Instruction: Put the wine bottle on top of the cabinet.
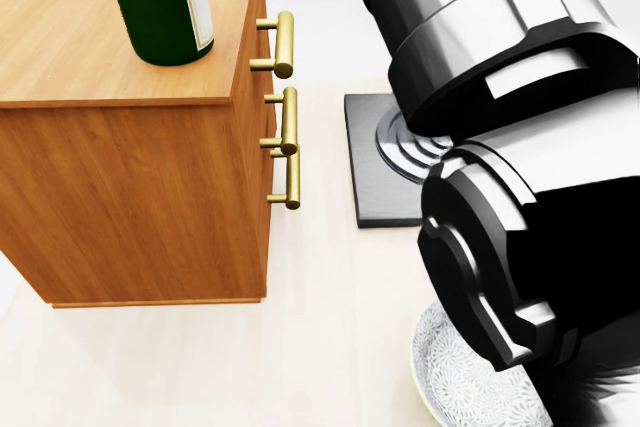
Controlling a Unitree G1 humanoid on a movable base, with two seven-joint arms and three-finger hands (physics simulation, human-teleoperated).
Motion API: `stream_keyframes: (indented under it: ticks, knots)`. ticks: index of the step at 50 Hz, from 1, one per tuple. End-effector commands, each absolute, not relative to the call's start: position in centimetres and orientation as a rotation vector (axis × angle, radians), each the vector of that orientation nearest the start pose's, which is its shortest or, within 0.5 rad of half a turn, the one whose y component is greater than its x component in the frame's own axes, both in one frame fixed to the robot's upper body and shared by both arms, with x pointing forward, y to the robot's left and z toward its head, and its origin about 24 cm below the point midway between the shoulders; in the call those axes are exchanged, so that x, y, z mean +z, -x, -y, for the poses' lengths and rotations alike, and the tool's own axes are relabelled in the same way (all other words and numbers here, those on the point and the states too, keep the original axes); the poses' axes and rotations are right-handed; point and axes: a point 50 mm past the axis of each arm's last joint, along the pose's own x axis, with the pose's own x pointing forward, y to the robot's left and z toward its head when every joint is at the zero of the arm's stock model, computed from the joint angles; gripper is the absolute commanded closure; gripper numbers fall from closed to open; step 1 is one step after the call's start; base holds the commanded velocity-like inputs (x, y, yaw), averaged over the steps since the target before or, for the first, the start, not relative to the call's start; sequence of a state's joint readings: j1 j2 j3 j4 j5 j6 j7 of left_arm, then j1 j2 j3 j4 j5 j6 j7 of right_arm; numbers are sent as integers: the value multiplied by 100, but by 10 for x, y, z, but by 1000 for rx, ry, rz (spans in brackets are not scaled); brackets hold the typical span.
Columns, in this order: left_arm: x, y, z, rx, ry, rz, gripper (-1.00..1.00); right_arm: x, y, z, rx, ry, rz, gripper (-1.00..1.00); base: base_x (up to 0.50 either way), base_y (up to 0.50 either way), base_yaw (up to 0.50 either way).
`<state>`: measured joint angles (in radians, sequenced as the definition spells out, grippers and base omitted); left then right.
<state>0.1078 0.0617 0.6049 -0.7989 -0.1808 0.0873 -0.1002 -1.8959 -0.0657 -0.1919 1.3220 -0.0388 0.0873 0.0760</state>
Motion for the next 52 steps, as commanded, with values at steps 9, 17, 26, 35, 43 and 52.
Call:
stream_keyframes:
  ticks: [9,17,26,35,43,52]
  knots:
    - [196,-156,-258,398,-173,631,-100,454,-370,34,292,167,548,-100,0,0,0]
    - [197,-156,-258,396,-174,635,-100,477,-358,42,276,152,611,-100,0,0,0]
    - [194,-158,-257,393,-172,622,-100,498,-345,48,275,113,664,-100,0,0,0]
    - [194,-157,-257,394,-173,623,-100,501,-345,56,256,90,671,-100,0,0,0]
    - [192,-159,-256,391,-170,614,-100,503,-344,60,246,71,678,-100,0,0,0]
    - [193,-158,-256,393,-170,619,-100,504,-344,62,240,42,682,-100,0,0,0]
